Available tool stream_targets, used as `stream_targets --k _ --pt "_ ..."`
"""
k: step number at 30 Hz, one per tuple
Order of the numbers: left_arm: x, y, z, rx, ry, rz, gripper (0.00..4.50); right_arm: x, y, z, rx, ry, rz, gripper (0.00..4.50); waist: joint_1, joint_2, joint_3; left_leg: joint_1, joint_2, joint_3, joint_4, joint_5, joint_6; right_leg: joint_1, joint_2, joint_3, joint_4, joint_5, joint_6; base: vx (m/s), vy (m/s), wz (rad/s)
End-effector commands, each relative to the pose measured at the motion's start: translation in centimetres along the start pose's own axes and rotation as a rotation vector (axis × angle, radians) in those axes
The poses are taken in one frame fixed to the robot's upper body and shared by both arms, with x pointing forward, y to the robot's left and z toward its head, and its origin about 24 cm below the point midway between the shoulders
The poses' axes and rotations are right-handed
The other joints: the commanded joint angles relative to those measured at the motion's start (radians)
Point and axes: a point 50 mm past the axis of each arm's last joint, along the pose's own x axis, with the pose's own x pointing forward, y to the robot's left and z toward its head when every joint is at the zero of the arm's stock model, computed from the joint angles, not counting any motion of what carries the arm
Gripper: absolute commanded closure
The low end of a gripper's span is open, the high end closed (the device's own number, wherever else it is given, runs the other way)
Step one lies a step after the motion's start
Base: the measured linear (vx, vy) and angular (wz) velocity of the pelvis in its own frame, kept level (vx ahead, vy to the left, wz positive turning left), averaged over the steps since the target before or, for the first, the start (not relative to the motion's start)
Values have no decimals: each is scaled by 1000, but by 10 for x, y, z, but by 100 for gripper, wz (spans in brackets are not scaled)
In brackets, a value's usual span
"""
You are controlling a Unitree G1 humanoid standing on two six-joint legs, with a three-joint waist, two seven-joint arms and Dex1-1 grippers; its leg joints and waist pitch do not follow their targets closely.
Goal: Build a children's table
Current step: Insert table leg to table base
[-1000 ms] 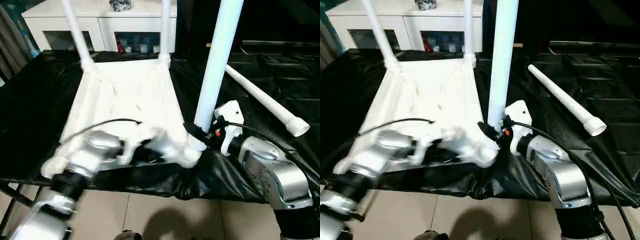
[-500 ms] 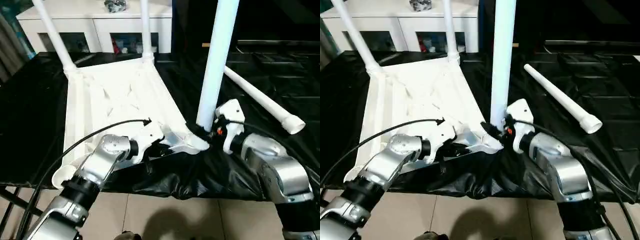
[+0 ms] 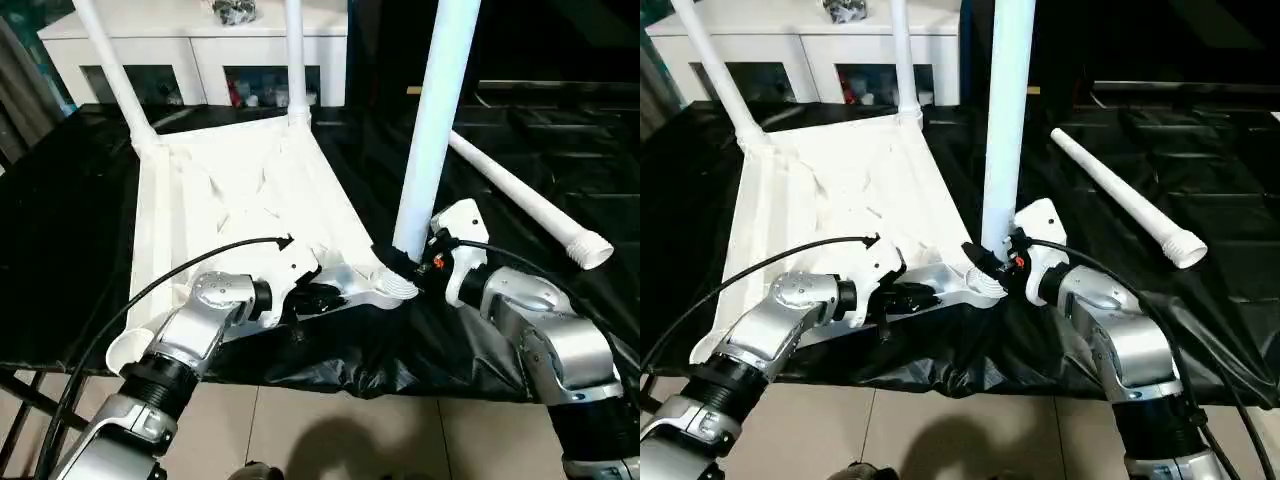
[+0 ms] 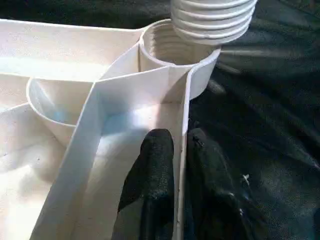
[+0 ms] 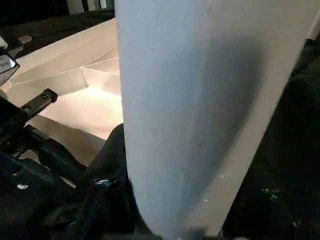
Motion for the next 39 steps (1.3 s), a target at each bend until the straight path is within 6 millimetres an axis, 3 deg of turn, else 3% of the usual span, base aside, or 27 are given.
stream_targets --k 1,6,11,16,18,28,29,35,39 --pt "-4 4 -8 -18 40 7 386 4 -1 11 -27 -40 5 262 4 -5 -65 37 46 -40 -78 -441 -44 20 -60 32 -98 -412 -164 0 0 0" --pt "-3 2 -9 6 66 -44 386 11 -3 10 -9 -46 10 262 5 -3 -66 38 47 -39 -79 -439 -46 21 -60 33 -94 -383 -177 0 0 0" --pt "-3 5 -9 16 96 -55 435 19 -4 9 2 -34 38 262 3 -4 -65 38 46 -37 -77 -436 -42 22 -62 33 -95 -378 -188 0 0 0" --pt "-4 10 -5 1 74 -45 450 25 -5 0 20 11 59 262 2 -5 -65 38 48 -38 -78 -441 -47 22 -62 33 -93 -374 -197 0 0 0" --pt "-5 10 -2 -5 46 -44 450 27 -6 -3 24 25 64 262 2 -13 -65 36 47 -36 -78 -435 -43 24 -63 33 -95 -385 -196 0 0 0" --pt "-6 6 -1 8 14 -63 450 33 -10 -9 54 40 65 262 -2 -14 -63 36 48 -37 -78 -433 -36 20 -65 33 -97 -431 -183 0 0 0" --pt "-6 6 -1 10 12 -62 450 34 -10 -10 60 39 64 262 -4 -20 -63 34 48 -37 -78 -430 -35 22 -65 32 -97 -433 -183 0 0 0" --pt "-8 7 1 15 3 -46 450 32 -12 -16 137 8 61 262 -4 -20 -61 38 49 -39 -79 -445 -35 17 -66 33 -102 -477 -168 0 0 0" --pt "-8 8 2 13 0 -42 450 22 -10 -30 191 -7 48 262 0 -18 -62 38 50 -37 -80 -436 -32 16 -65 35 -103 -455 -167 0 0 0"
